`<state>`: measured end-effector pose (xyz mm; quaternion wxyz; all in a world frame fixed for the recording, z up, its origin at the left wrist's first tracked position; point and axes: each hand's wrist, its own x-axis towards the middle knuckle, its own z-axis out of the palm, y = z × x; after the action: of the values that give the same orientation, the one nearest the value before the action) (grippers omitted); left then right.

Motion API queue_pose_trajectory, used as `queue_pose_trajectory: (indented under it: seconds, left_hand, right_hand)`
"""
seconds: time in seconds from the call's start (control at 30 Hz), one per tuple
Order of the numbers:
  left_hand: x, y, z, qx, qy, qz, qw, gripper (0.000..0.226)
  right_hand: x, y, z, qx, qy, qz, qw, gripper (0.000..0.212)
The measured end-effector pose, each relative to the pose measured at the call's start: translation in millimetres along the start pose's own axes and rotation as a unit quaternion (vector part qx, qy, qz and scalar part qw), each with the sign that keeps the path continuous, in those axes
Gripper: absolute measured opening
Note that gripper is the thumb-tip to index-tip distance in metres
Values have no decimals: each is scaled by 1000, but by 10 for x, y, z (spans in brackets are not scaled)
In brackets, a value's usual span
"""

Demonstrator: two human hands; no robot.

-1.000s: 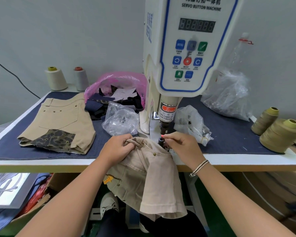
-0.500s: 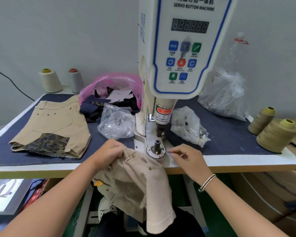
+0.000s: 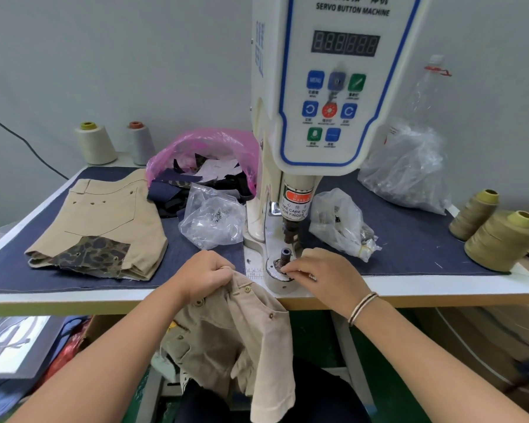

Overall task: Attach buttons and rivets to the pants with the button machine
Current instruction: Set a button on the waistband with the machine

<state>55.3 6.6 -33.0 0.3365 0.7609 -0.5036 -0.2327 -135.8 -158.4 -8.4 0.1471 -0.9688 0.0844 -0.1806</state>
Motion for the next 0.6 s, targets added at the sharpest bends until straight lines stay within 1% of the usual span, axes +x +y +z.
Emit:
queue_pose_trajectory:
  seconds: [0.07,0.13,0.17,0.23,0.27,0.3,0.37,0.4,0.43,0.53,0.6]
  left_hand:
    - [1,5,1,-10,-3,-7,1000,25]
    - [2,19,-3,-30,-7,-10,999,21]
    - [5,33,-8,-55,-6,-12,998,16]
    - [3,76,-29,-137,-5,-22,990,5]
    - [-2,98,-50,-175,-9,-25,984,12]
    - [-10,114,-72,-205,-14,-22,978,18]
    - [-13,171,-96,-245,-20,5,969,27]
    - [-7,215,-97,-251,-22,22,968,30]
    - [8,262,-85,-247,-21,34,968,30]
    - [104,406,5,-186,-1,45,981,28]
    - [152,460,69,-143,1,35,989,23]
  right_hand:
    - [30,-17,-26,-47,-5,-39,998,14]
    - [60,-55,-43,-89,10,-89,992,4]
    - [74,-62,-38,-101,13,-108,989,7]
    - [101,-47,-22,-132,14,-143,981,8]
    - [109,-33,-14,-138,6,-142,980,6]
    - [105,-22,-1,-118,-6,-117,986,6]
    - [75,10,43,-33,-14,-30,999,15]
    - [52,16,70,2,-1,-6,1000,16]
    - [35,9,83,14,9,4,1000,15]
    - [-17,-7,95,-29,51,-34,998,12]
    - [-25,6,46,-46,75,-60,994,17]
